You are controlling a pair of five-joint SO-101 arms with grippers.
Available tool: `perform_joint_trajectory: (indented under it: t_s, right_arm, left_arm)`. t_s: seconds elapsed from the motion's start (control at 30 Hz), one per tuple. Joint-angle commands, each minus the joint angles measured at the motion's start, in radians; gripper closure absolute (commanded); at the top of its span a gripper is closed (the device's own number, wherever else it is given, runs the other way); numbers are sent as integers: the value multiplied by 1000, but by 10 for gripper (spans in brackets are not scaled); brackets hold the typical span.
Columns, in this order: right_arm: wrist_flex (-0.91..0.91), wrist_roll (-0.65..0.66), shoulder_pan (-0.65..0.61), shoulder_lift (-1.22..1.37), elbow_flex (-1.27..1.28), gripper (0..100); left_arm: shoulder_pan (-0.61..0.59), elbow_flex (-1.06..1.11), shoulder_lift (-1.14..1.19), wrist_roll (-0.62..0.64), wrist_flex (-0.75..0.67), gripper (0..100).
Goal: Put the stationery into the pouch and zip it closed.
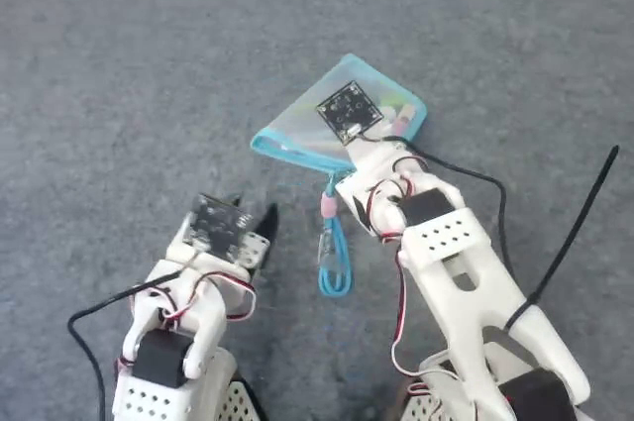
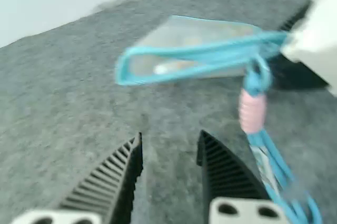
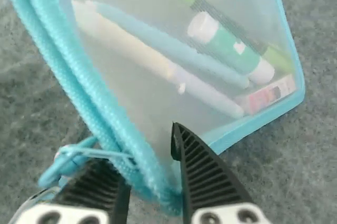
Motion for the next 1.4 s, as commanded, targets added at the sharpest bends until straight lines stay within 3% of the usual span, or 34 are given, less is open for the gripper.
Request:
perform_joint_trajectory:
  t_s: [0.0,0.37,0.53,0.73,0.97,1.37]
  right_arm:
    - [93,-25,25,2,-89,993]
    - [266,-63,-94,-122,-97,993]
    - [257,-41,-176,-200,-20,993]
    - [257,-12,-211,-242,34,993]
    - [263,6,-249,-239,41,993]
    - [203,15,-193,-239,121,993]
  left_arm:
    - [83,31,-26,-77,-14,755]
    - [101,51,-26,-43,-58,765]
    - [175,84,-26,-23,-78,767]
    - [180,84,-26,8,-83,767]
    - [172,145,-26,9,-183,773]
    - [172,140,-26,3,-181,990]
